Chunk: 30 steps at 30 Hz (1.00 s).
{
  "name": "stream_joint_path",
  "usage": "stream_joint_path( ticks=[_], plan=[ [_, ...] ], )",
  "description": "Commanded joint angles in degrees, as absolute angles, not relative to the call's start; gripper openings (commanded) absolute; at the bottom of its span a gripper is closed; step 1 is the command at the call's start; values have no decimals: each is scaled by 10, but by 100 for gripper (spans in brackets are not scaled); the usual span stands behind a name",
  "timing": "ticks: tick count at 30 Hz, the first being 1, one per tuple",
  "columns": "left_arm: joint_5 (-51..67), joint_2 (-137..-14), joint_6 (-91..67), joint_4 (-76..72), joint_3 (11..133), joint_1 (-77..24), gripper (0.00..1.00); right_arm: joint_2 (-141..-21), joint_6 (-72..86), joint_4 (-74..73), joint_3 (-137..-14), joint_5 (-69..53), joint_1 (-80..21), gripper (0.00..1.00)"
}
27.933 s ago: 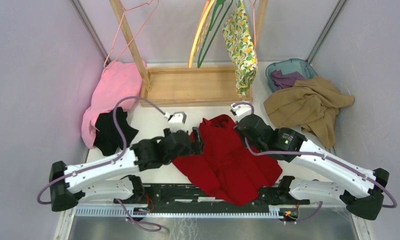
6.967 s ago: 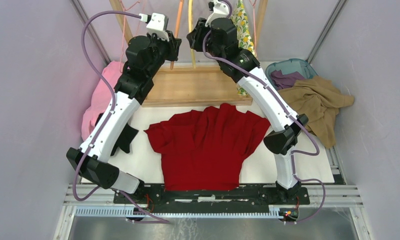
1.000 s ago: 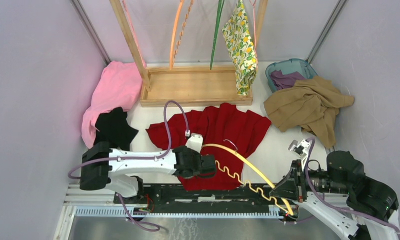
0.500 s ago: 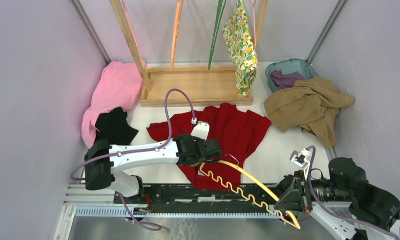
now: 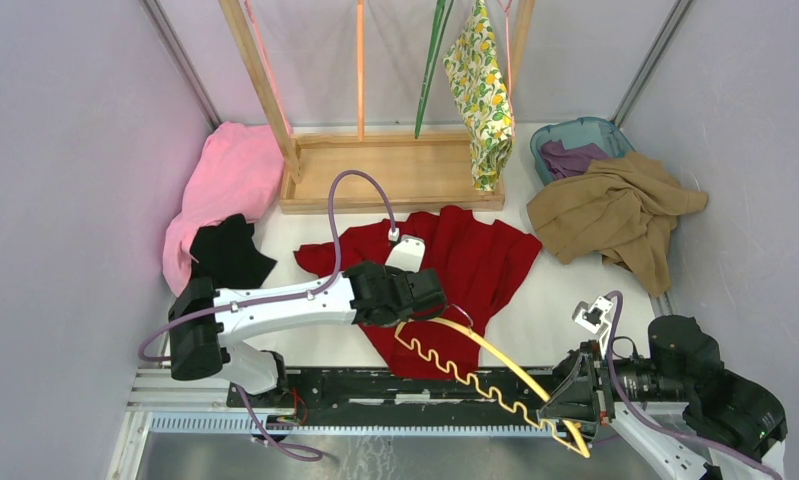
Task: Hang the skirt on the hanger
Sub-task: Hang the skirt on the hanger.
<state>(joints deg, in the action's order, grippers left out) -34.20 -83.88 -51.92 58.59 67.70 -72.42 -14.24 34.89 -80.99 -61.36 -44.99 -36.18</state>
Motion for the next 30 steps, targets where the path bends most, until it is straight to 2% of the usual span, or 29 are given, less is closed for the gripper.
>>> stream_joint_path(
  ticks=[1,10,30],
  plan=[
    [-362,-838,-490,565,701,-717,7,-150,330,-782,-642,-480,-358,1],
    [-360,-828,-484,565,696,-711,6,-168,304,-842,-698,-479,-357,1],
    [-332,-793,-458,553,701,-711,3,-168,259,-834,-615,-443,-349,1]
  ],
)
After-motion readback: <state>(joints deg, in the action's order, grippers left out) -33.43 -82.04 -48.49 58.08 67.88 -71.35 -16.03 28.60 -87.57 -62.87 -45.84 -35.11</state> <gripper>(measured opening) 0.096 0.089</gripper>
